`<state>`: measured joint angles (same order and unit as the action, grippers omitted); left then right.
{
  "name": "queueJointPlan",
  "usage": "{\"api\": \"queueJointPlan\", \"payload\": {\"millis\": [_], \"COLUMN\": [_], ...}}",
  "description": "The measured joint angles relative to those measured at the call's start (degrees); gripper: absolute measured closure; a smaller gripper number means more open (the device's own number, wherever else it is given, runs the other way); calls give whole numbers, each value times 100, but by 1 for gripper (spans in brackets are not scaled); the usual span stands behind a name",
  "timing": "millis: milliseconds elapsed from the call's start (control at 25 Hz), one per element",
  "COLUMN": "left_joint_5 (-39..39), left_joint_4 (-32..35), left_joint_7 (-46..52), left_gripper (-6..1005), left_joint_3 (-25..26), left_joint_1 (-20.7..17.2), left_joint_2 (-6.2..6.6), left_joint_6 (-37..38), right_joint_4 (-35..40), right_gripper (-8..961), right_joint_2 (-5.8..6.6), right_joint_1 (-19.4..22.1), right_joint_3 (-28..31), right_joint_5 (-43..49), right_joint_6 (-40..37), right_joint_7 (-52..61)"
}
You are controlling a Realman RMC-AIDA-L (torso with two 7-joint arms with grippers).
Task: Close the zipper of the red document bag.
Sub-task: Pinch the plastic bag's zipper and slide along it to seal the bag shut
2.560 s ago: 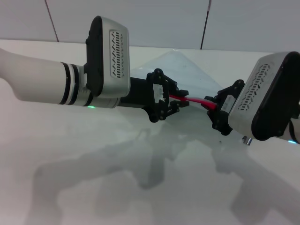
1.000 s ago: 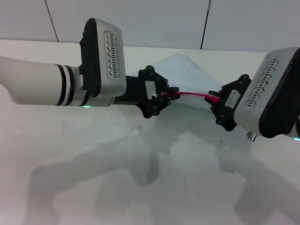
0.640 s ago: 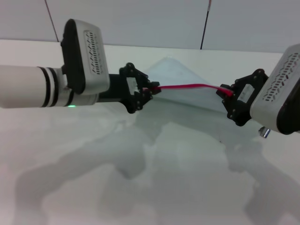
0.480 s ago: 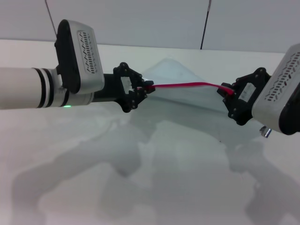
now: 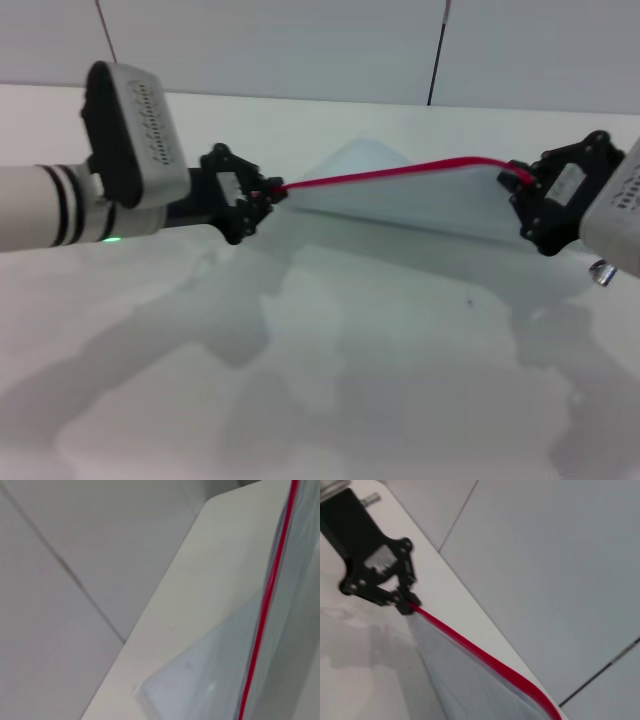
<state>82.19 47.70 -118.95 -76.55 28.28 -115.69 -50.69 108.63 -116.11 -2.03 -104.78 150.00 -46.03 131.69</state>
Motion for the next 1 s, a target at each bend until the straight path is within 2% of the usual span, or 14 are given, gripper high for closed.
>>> {"api": "queueJointPlan", "payload": {"millis": [240,840,1000], "left_joint_5": [2,105,534], "left_joint_4": [-6,12,19], "left_joint_7": [-104,-145,-113], "left_gripper": [917,893,878], "left_joint_3": [412,569,608], "left_joint_1": [-177,-218,-210], "left_joint_2": [-8,-39,-48], "left_joint_6": [-21,-21,23], "right_joint_4": [107,-7,-146], "right_gripper": [822,797,791], "right_joint_2": [-6,-13,-13], "right_joint_1": [129,134,120], "right_joint_3": [159,379,634], "right_joint_5": [9,71,92], "right_joint_6": [12,153,154], "right_joint_7": [-3,35,343]}}
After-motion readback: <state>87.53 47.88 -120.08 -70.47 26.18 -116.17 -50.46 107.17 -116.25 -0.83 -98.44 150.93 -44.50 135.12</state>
